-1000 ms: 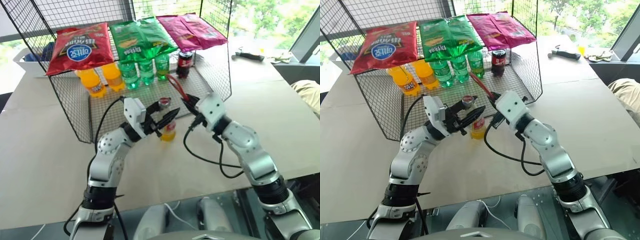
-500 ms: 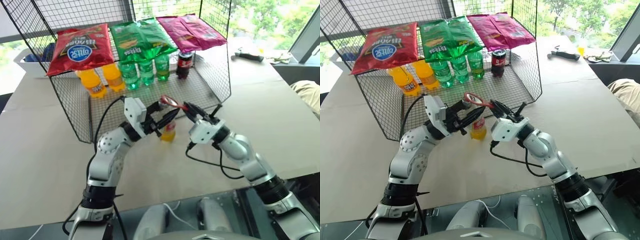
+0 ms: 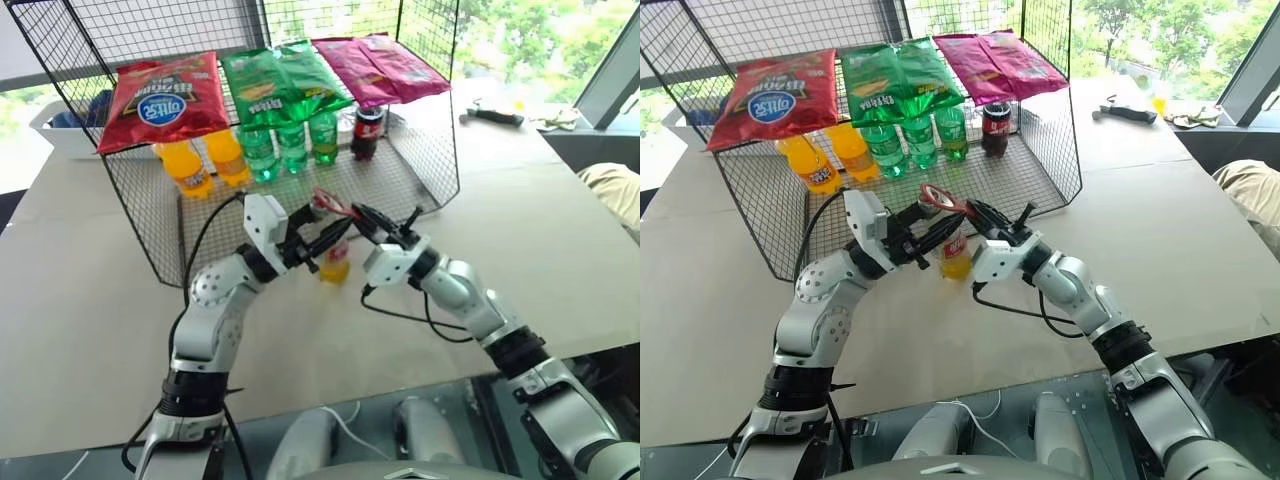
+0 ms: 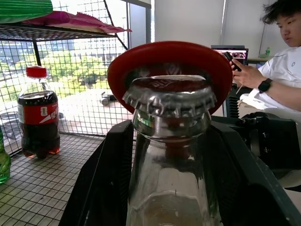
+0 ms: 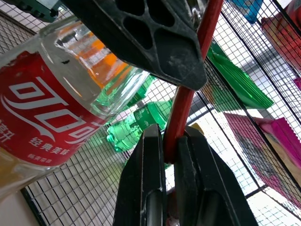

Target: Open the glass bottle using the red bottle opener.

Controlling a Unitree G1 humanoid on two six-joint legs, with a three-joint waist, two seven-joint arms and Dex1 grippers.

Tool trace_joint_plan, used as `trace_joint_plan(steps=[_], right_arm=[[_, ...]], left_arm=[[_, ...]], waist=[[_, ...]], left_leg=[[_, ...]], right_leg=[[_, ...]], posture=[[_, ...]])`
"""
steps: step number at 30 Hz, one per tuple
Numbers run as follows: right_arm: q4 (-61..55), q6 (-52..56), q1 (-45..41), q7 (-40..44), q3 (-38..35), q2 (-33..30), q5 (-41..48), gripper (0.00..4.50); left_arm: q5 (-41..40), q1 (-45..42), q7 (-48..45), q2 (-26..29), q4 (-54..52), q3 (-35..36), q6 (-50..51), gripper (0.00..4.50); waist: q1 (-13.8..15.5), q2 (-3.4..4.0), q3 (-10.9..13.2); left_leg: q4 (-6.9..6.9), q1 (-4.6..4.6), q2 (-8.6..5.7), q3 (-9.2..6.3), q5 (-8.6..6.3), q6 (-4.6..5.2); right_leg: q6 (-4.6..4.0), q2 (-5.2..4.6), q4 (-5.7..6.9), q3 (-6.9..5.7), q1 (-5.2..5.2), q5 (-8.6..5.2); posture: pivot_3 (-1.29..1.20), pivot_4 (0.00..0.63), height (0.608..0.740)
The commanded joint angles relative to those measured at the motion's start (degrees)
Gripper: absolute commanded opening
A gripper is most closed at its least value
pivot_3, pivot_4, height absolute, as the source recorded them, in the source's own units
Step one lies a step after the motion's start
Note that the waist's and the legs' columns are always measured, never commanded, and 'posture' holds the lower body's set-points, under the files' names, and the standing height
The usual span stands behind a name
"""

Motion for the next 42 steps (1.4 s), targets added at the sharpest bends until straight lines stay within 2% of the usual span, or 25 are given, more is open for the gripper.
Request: trace_joint_plan(steps=[1, 11, 17, 27, 37, 42], right_arm=[[0.5, -4.05, -1.08, 1.08, 4.68, 0.29, -4.33, 0.0], [3.11, -7.11, -8.43, -4.78, 1.22, -8.15, -11.85, 0.0], [4.89, -8.33, -13.57, -8.03, 0.78, -10.65, -15.03, 0.0], [5.1, -9.14, -17.88, -8.67, -0.68, -11.71, -14.9, 0.0], [6.78, -9.06, -20.27, -10.62, -2.17, -15.58, -14.68, 0.0], [7.41, -8.41, -20.16, -10.9, -4.24, -15.66, -11.89, 0.0]], left_arm=[[0.21, -0.39, -0.48, -0.42, 0.5, -2.09, 0.59, 1.74], [0.3, -0.4, -0.81, -0.66, 1.34, -2.26, 0.5, 1.74], [0.38, -0.65, -1.07, -0.92, 2.25, -2.38, 0.1, 1.74], [0.48, -0.57, -1.17, -1.14, 2.95, -2.89, -0.43, 1.74], [0.54, -0.4, -1.35, -1.27, 3.15, -3.17, -0.59, 1.74], [-0.03, -0.25, -1.33, -1.26, 3.19, -2.81, -0.06, 1.74]], waist=[[-0.03, 0.0, 0.0], [-0.03, 0.0, 0.0], [-0.02, 0.01, 0.0], [-0.01, 0.03, 0.03], [0.09, 0.02, 0.03], [0.09, 0.02, 0.03]], left_leg=[[0.0, 0.01, 0.01, 0.0, 0.0, 0.0], [0.0, 0.02, 0.02, 0.03, 0.0, 0.0], [-0.02, 0.01, 0.03, 0.06, 0.0, -0.01], [-0.01, -0.01, 0.03, 0.05, 0.0, 0.0], [-0.05, -0.03, 0.03, 0.05, -0.01, 0.01], [-0.05, -0.03, 0.04, 0.05, -0.01, 0.01]], right_leg=[[0.0, 0.01, 0.01, 0.0, 0.01, 0.0], [0.0, 0.02, 0.01, 0.04, 0.0, 0.0], [0.0, 0.03, 0.0, 0.05, -0.01, 0.0], [0.0, 0.02, -0.02, 0.05, -0.01, 0.0], [-0.01, 0.02, -0.1, 0.07, -0.01, -0.01], [-0.01, 0.03, -0.09, 0.06, -0.01, -0.01]], posture=[[0.0, 0.15, 0.74], [0.0, 0.15, 0.74], [0.0, 0.15, 0.74], [0.0, 0.15, 0.74], [0.0, 0.15, 0.74], [0.0, 0.15, 0.74]])
